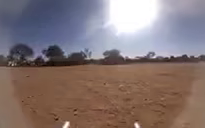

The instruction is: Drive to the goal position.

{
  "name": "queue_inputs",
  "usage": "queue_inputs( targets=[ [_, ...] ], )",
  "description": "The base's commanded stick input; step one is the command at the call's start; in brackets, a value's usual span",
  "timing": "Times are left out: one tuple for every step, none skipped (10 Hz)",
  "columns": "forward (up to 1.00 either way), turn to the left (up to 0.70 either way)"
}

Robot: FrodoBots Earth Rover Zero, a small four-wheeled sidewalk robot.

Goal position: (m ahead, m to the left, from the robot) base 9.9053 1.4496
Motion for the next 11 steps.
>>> queue_inputs(
  targets=[
    [0.50,0.48],
    [0.50,0.19],
    [0.50,0.00],
    [0.50,0.00],
    [0.50,0.00],
    [0.50,0.00],
    [0.50,0.00],
    [0.50,0.00],
    [0.50,0.00],
    [0.50,0.00],
    [0.50,0.00]
  ],
)
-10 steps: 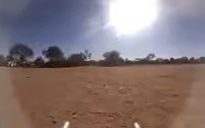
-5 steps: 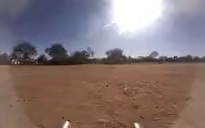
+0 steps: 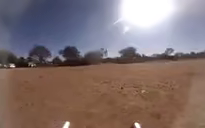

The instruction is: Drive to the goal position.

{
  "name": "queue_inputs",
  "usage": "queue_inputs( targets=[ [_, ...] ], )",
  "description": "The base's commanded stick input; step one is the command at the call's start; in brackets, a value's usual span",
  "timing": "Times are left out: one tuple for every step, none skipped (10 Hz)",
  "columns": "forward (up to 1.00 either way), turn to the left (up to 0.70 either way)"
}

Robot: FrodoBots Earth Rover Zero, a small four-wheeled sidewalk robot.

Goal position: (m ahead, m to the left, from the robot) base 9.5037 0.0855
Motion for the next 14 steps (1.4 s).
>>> queue_inputs(
  targets=[
    [0.50,0.00],
    [0.50,0.00],
    [0.50,0.00],
    [0.50,0.00],
    [0.50,0.00],
    [0.50,0.00],
    [0.50,0.00],
    [0.50,0.00],
    [0.50,0.00],
    [0.50,0.38],
    [0.50,0.50],
    [0.50,0.42],
    [0.50,0.11],
    [0.50,0.00]
  ],
)
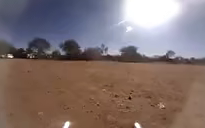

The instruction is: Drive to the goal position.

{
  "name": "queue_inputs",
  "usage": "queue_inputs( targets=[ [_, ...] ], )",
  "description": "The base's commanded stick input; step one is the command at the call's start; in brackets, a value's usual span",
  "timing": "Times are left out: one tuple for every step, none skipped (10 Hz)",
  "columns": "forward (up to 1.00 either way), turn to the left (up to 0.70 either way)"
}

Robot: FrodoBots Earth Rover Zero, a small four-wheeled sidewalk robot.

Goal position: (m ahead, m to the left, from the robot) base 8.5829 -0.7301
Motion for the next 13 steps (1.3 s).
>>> queue_inputs(
  targets=[
    [0.50,0.00],
    [0.50,0.00],
    [0.50,0.00],
    [0.50,0.00],
    [0.50,0.00],
    [0.50,0.00],
    [0.50,0.00],
    [0.50,0.00],
    [0.50,0.00],
    [0.50,0.00],
    [0.50,0.00],
    [0.50,0.00],
    [0.50,0.00]
  ],
)
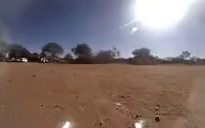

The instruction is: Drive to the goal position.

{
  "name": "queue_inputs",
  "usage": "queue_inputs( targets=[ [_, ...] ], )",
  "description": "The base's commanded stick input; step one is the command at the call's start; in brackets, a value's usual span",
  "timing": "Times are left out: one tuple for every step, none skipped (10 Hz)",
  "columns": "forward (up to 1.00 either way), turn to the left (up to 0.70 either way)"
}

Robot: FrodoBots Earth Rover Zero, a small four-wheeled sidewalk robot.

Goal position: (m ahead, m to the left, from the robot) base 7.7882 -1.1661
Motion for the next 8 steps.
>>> queue_inputs(
  targets=[
    [0.50,0.00],
    [0.50,0.00],
    [0.50,0.00],
    [0.50,0.00],
    [0.50,0.00],
    [0.50,0.00],
    [0.50,0.00],
    [0.50,0.00]
  ],
)
